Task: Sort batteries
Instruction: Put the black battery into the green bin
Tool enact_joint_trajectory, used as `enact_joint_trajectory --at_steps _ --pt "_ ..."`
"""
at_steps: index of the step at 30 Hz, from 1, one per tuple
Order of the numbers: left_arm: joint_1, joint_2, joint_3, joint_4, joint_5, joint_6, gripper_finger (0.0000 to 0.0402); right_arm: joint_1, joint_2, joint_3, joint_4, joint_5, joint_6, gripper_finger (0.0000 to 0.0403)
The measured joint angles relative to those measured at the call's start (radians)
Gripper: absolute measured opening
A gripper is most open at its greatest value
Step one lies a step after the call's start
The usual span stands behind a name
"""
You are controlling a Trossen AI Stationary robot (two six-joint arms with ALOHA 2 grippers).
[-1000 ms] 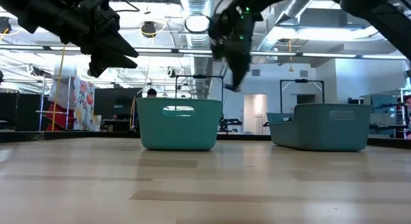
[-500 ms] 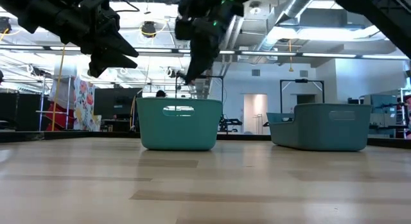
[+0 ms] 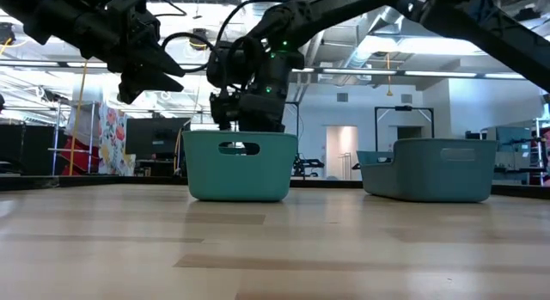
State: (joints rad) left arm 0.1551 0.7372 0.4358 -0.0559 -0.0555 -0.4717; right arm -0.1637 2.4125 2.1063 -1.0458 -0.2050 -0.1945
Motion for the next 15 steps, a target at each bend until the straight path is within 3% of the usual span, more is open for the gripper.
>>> enact_joint_trajectory --at_steps 15 --pt "0.000 0.000 0.000 0.001 -0.001 0.000 0.0146 -0.002 -0.003 0.001 0.017 0.000 0.012 0.0040"
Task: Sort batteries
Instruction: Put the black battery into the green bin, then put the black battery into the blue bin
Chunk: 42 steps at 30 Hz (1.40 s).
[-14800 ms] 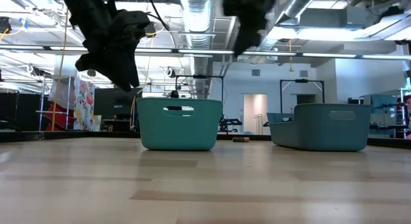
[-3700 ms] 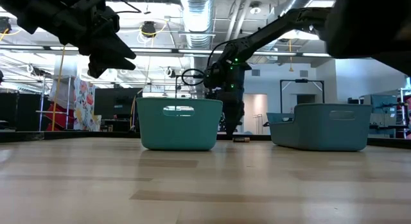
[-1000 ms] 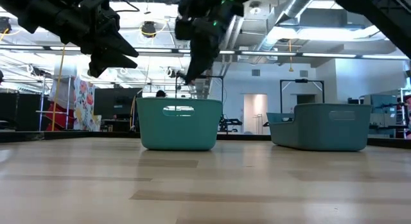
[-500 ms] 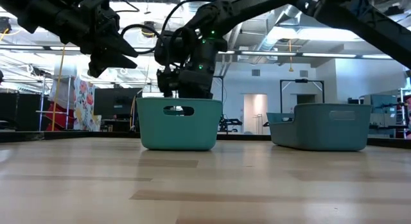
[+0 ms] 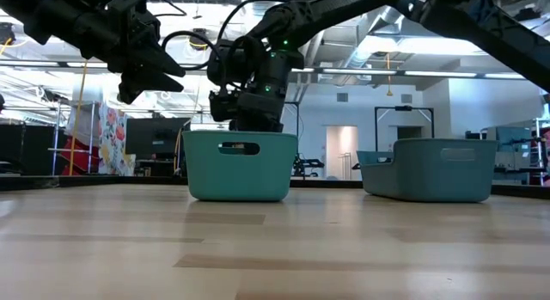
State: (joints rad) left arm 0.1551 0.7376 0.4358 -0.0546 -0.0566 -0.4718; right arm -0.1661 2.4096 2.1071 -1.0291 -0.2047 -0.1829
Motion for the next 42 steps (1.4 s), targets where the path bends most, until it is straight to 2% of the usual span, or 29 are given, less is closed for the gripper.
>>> enact_joint_trajectory --at_steps 14,28,32,37,42 --pt "0.000 0.000 0.000 -0.001 0.000 0.006 0.0146 -0.001 0.000 0.000 0.053 0.000 0.011 0.0098" --pt "0.000 0.000 0.000 -0.063 -0.002 0.178 0.0146 -0.025 -0.015 0.004 -0.004 0.000 0.018 0.0122" --pt "0.000 0.000 0.000 -0.062 -0.015 0.164 0.0146 -0.052 -0.067 0.008 -0.034 0.000 0.041 0.0123" --pt "0.000 0.000 0.000 -0.056 -0.087 0.152 0.0146 -0.103 -0.168 0.006 -0.031 0.000 0.081 0.0123" --pt "0.007 0.000 0.000 -0.009 -0.128 0.118 0.0146 -0.151 -0.306 -0.094 -0.014 0.000 0.106 0.0122"
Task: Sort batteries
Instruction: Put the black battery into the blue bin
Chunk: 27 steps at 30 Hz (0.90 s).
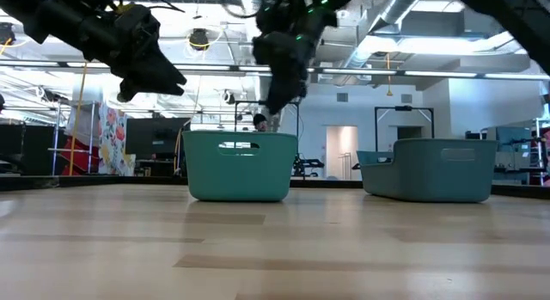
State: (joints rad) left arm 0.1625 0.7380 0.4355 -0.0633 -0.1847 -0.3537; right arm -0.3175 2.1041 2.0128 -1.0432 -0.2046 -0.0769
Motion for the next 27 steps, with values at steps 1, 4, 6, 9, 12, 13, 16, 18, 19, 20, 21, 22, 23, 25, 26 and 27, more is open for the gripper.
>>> enact_joint_trajectory --at_steps 1,4,6,9,12,13,16,18,19,20,21,22,23,25,26,27 --pt "0.003 0.000 0.000 0.012 -0.001 -0.003 0.0146 -0.009 -0.035 -0.042 0.017 0.000 0.008 0.0122" --pt "0.014 0.001 0.014 0.011 -0.017 -0.010 0.0146 -0.035 -0.156 -0.215 0.104 0.000 0.054 0.0122" --pt "0.024 0.014 0.041 0.010 -0.034 -0.006 0.0146 -0.050 -0.246 -0.345 0.165 0.000 0.091 0.0122" --pt "0.050 0.045 0.090 0.000 -0.052 0.027 0.0146 -0.067 -0.386 -0.530 0.252 0.000 0.156 0.0122" --pt "0.092 0.101 0.171 -0.037 -0.051 0.059 0.0140 -0.076 -0.515 -0.691 0.334 0.000 0.227 0.0122" --pt "0.111 0.123 0.205 -0.061 -0.051 0.060 0.0138 -0.078 -0.557 -0.740 0.362 0.000 0.253 0.0122" --pt "0.186 0.207 0.326 -0.151 -0.001 0.079 0.0129 -0.078 -0.665 -0.857 0.427 0.001 0.320 0.0122" --pt "0.243 0.275 0.425 -0.224 0.048 0.086 0.0124 -0.078 -0.722 -0.916 0.458 0.004 0.358 0.0122" --pt "0.273 0.312 0.476 -0.264 0.077 0.086 0.0122 -0.078 -0.748 -0.942 0.469 0.005 0.373 0.0122" --pt "0.305 0.355 0.531 -0.310 0.112 0.088 0.0120 -0.078 -0.768 -0.962 0.477 0.008 0.387 0.0122" --pt "0.335 0.400 0.589 -0.362 0.142 0.094 0.0120 -0.078 -0.785 -0.978 0.475 0.010 0.398 0.0122" --pt "0.366 0.446 0.650 -0.412 0.175 0.091 0.0119 -0.076 -0.802 -0.993 0.475 0.019 0.409 0.0122" --pt "0.394 0.496 0.711 -0.468 0.198 0.086 0.0118 -0.076 -0.816 -1.007 0.477 0.026 0.419 0.0122" --pt "0.441 0.602 0.841 -0.583 0.226 0.062 0.0118 -0.075 -0.840 -1.029 0.474 0.028 0.434 0.0122" --pt "0.460 0.652 0.902 -0.639 0.229 0.050 0.0118 -0.075 -0.847 -1.037 0.472 0.029 0.439 0.0122" --pt "0.474 0.705 0.962 -0.693 0.230 0.036 0.0118 -0.074 -0.850 -1.041 0.471 0.030 0.444 0.0122"
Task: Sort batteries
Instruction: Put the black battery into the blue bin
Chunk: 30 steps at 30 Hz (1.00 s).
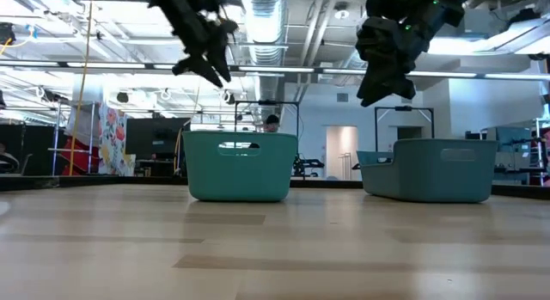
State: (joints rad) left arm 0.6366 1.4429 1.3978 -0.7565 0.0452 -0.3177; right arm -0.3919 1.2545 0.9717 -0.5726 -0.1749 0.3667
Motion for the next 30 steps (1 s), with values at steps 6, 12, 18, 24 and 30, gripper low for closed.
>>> enact_joint_trajectory --at_steps 6,12,18,24,30 --pt "0.031 0.296 0.311 -0.199 0.002 -0.207 0.0118 0.017 0.003 -0.002 0.001 0.021 0.002 0.0122" --pt "0.016 0.531 0.507 -0.263 0.000 -0.304 0.0118 0.030 0.005 -0.003 -0.016 0.027 0.002 0.0122" --pt "-0.003 0.713 0.608 -0.279 0.000 -0.403 0.0118 0.040 0.005 -0.003 -0.119 0.037 -0.043 0.0122" --pt "-0.009 0.847 0.687 -0.276 0.014 -0.488 0.0118 0.050 0.003 -0.003 -0.238 0.049 -0.117 0.0122" --pt "-0.016 0.945 0.806 -0.265 0.029 -0.540 0.0118 0.059 -0.009 -0.003 -0.296 0.049 -0.183 0.0122"
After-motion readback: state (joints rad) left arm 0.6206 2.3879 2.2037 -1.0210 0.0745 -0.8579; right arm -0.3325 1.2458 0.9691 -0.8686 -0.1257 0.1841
